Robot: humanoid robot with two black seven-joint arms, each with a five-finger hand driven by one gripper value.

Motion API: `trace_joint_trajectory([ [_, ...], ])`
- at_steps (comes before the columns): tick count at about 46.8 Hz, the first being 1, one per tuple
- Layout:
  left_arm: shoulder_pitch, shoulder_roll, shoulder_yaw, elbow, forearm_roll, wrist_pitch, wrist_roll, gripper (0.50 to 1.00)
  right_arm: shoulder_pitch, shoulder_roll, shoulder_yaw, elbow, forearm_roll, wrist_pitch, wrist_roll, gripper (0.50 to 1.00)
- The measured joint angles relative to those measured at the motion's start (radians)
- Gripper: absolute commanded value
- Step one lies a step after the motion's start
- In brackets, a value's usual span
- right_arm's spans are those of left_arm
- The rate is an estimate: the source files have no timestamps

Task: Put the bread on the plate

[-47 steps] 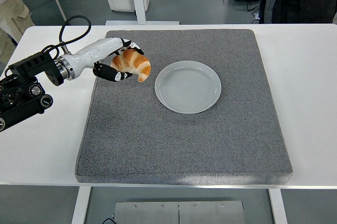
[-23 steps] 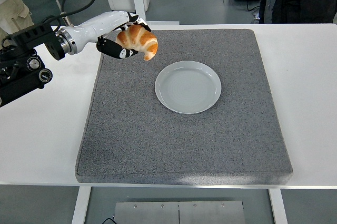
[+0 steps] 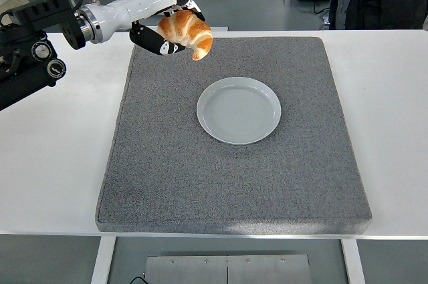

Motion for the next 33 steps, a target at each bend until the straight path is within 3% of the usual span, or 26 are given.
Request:
trace_joint_trajectory([
  [33,-0.052,-0.136,0.078,0.041,0.017,0.003,0.002,0.5,0.0,0.0,0.0,0.0,0.0,0.0,0.0,1.0],
])
